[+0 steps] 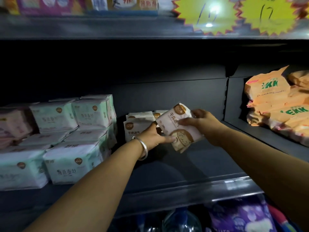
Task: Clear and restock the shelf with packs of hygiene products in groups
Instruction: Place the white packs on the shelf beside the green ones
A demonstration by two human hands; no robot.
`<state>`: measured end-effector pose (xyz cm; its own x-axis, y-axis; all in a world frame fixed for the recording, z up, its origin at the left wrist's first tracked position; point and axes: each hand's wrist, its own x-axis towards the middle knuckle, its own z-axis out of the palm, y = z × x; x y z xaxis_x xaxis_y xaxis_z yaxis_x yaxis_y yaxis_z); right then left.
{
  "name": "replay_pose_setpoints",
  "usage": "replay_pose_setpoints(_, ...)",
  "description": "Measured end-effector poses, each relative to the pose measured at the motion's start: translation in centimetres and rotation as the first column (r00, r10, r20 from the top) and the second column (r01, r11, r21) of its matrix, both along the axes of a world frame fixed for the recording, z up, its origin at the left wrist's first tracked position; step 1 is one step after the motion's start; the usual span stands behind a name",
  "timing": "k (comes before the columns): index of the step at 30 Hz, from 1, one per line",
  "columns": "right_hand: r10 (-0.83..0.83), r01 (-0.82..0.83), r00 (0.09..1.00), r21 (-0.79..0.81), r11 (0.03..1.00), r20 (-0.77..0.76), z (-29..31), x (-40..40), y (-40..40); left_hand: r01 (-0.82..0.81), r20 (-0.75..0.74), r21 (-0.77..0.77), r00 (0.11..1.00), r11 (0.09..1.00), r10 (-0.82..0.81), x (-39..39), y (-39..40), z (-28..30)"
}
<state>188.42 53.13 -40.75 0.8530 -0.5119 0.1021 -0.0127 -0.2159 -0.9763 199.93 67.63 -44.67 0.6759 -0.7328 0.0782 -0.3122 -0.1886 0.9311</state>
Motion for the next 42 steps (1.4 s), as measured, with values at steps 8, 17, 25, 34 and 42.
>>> replay_pose_setpoints(8,0.141,-0.158,0.979,-0.107,0.982,-0.149,-0.1,-0.9,0.5,0.02,-0.239,-0.163,0.969,0.987,-0.059,-2.7,0.4,-0.1)
replay_pose_setpoints(17,-0.305,-0.177,0.895,-0.886,0.428,-0.326,0.5,2.5,0.0,-0.429,0.528,0.13,0.793,0.894,0.304,2.0,0.5,-0.4)
replay_pose_setpoints(25,-0.296,-0.09,0.932,-0.926,0.367,-0.208,-3.9,8.2,-0.2,-0.563,0.9,0.176,0.424,0.808,0.099,4.1,0.2,-2.1)
replay_pose_setpoints(34,-0.309,-0.079,0.934,-0.948,0.309,-0.178,-4.9,12.0,-0.6,-0.535,0.906,0.152,0.411,0.831,0.099,4.8,0.3,-2.9)
replay_pose_setpoints(42,-0.297,-0.086,0.942,-0.968,0.236,-0.156,-4.5,7.8,1.7,-0.541,0.888,0.229,0.457,0.809,0.055,2.3,1.8,-1.7)
